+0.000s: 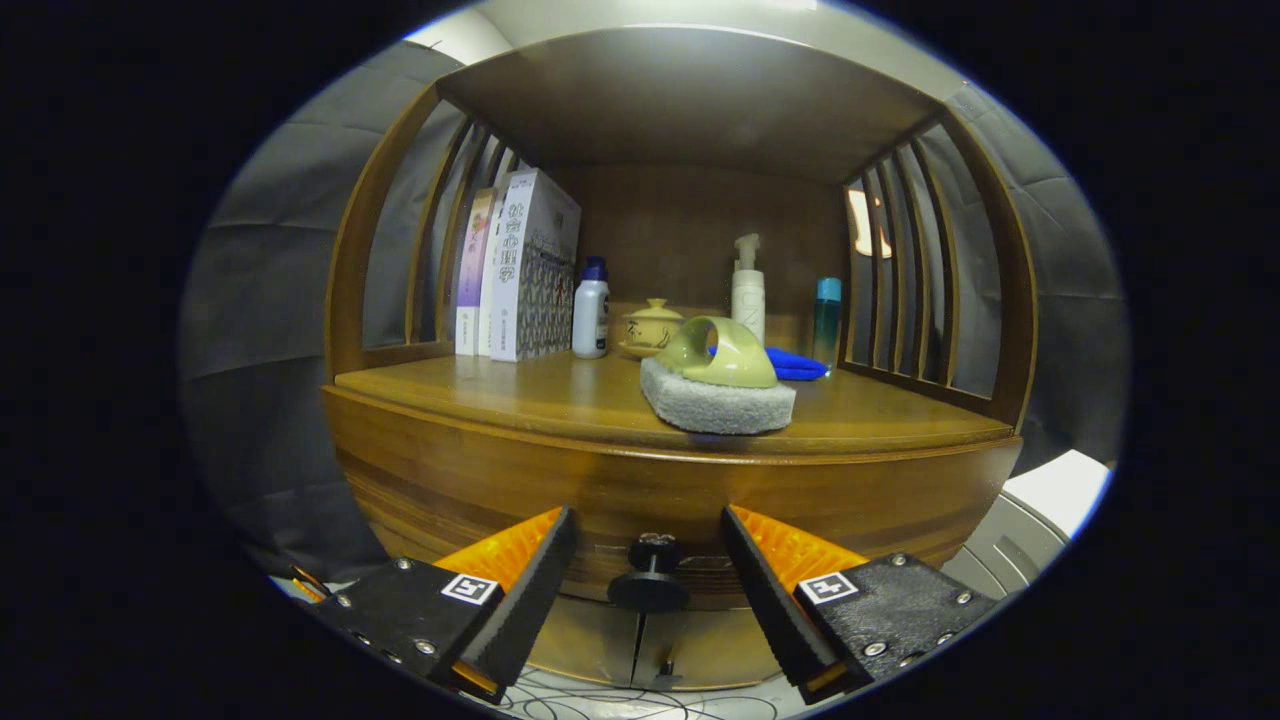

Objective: Pull open the drawer, take out the items inside it, and place them on the countertop above the cabinet.

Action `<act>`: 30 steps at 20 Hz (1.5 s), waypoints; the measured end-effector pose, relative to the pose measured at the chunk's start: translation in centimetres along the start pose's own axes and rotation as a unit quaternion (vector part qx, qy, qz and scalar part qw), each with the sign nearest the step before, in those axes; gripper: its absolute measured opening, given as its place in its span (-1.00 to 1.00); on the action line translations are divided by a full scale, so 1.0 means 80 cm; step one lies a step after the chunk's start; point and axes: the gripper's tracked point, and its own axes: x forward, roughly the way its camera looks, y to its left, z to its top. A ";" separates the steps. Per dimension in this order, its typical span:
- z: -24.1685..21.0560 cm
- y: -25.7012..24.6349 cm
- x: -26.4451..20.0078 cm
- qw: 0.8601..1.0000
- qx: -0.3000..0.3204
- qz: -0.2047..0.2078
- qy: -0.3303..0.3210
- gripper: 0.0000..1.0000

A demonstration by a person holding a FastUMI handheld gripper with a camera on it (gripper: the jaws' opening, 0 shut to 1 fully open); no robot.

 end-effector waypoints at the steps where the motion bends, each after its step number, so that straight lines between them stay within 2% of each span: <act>1: 0.001 0.004 0.000 1.000 0.005 0.008 -0.001 0.87; 2: -0.009 0.010 -0.005 1.000 0.007 0.018 0.015 0.88; 4: -0.006 -0.003 -0.025 1.000 0.001 0.004 0.016 0.89; 10: 0.090 -0.021 -0.130 0.997 -0.024 -0.035 -0.069 0.88; 14: 0.127 -0.012 -0.202 0.995 -0.027 -0.037 -0.091 0.88; 16: 0.141 0.005 -0.234 0.992 -0.013 -0.020 -0.120 0.88; 20: 0.121 0.015 -0.291 0.991 0.017 -0.018 -0.130 0.89; 23: 0.113 0.031 -0.308 0.991 -0.005 -0.010 -0.135 0.89; 27: 0.102 0.037 -0.313 0.990 -0.027 -0.010 -0.136 0.89; 30: 0.087 0.036 -0.309 0.992 -0.021 -0.011 -0.123 0.89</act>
